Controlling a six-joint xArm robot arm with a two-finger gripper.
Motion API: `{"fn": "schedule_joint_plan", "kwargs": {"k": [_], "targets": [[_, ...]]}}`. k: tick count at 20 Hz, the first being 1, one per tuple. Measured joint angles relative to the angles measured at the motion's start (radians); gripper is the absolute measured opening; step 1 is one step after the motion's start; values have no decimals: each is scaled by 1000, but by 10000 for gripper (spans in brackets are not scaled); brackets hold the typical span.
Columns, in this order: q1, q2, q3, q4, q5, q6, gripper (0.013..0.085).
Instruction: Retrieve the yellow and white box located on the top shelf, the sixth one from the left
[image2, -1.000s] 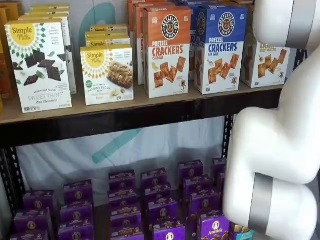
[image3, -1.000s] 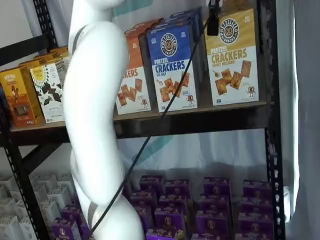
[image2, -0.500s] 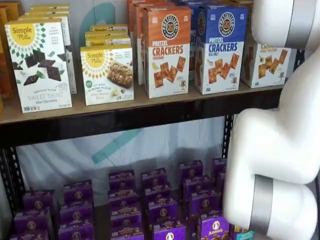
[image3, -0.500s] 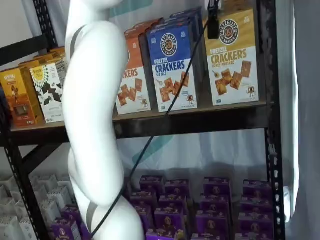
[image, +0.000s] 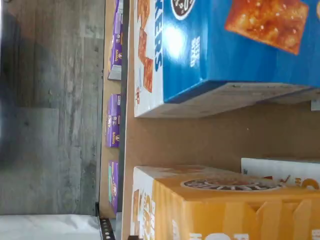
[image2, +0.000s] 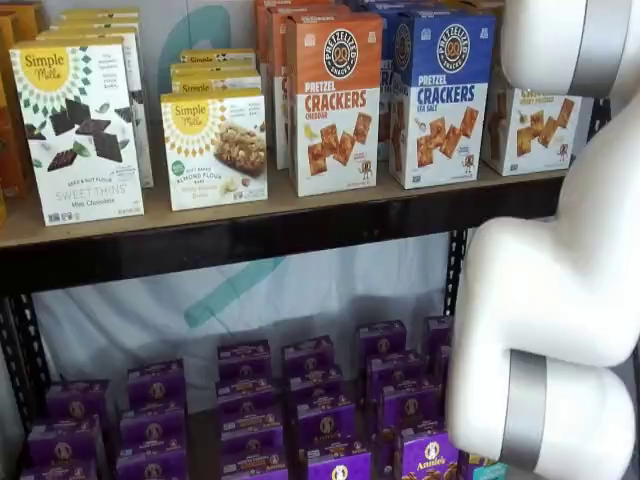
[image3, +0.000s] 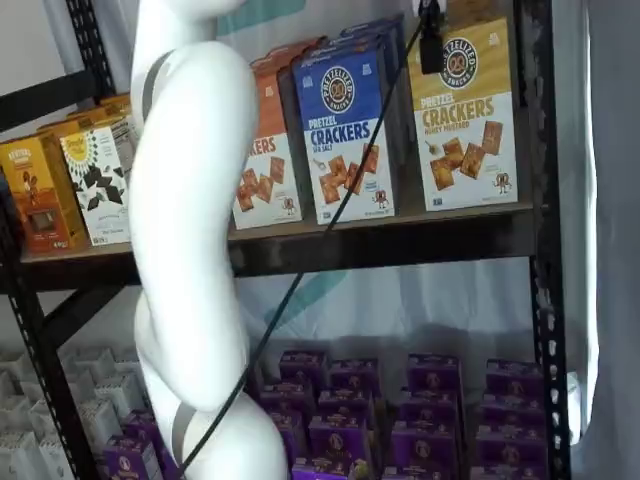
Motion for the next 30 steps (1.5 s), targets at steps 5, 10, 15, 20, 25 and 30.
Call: {"fn": "schedule_joint_plan", "kwargs": {"k": [5,10,15,20,25,30], "targets": [[9,8,-16,-13,11,6,850],[25,23,-43,-50,42,11,850],[28,23,-48,-54,47,13,850],[31,20,-44,-56,43,15,770],[33,20,-46,-60,45,16,770],[33,10,-32,-60,33,14,690]]}}
